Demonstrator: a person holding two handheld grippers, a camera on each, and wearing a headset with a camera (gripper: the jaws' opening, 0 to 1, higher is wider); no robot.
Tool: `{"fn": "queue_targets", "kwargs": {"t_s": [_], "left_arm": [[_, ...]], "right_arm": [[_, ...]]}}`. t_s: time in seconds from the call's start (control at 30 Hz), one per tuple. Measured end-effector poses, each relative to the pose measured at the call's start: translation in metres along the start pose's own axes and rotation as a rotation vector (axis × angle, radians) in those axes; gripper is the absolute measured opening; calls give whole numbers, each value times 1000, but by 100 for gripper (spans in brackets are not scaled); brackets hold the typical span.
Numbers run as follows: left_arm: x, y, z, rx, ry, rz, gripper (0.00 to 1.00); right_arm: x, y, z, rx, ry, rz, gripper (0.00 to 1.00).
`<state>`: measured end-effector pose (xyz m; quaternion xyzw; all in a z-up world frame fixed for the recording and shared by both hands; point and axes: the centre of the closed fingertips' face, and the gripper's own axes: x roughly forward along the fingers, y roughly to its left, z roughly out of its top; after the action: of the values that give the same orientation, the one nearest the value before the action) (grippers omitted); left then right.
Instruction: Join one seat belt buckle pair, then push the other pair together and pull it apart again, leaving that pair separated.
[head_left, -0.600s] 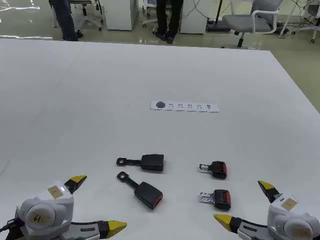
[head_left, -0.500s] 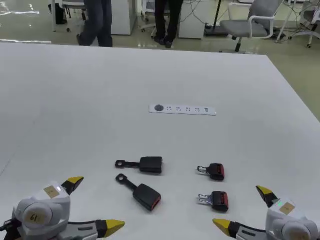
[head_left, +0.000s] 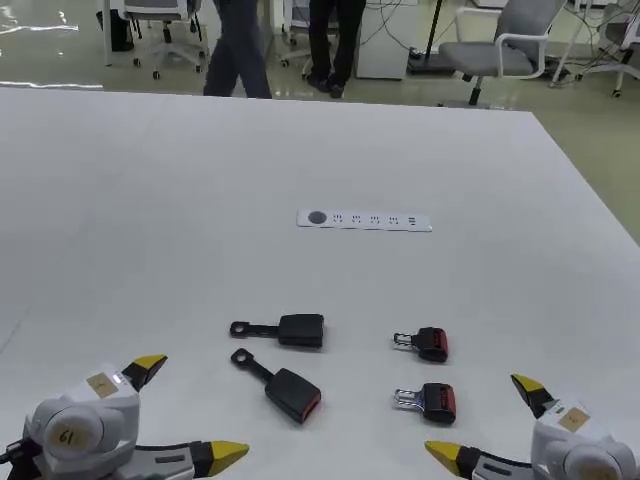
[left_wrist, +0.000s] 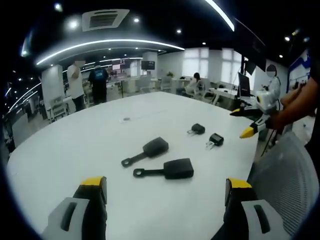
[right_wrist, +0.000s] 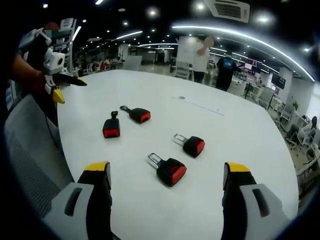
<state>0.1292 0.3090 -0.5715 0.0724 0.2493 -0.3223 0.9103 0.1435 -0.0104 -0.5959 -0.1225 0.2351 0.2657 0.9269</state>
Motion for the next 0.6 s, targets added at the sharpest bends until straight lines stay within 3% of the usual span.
{"fn": "queue_targets", "kwargs": {"t_s": [0.6], "left_arm": [[1, 0, -2, 7, 7, -6, 100]], "right_arm": [[-2, -3, -5, 0, 8, -1, 93]]}}
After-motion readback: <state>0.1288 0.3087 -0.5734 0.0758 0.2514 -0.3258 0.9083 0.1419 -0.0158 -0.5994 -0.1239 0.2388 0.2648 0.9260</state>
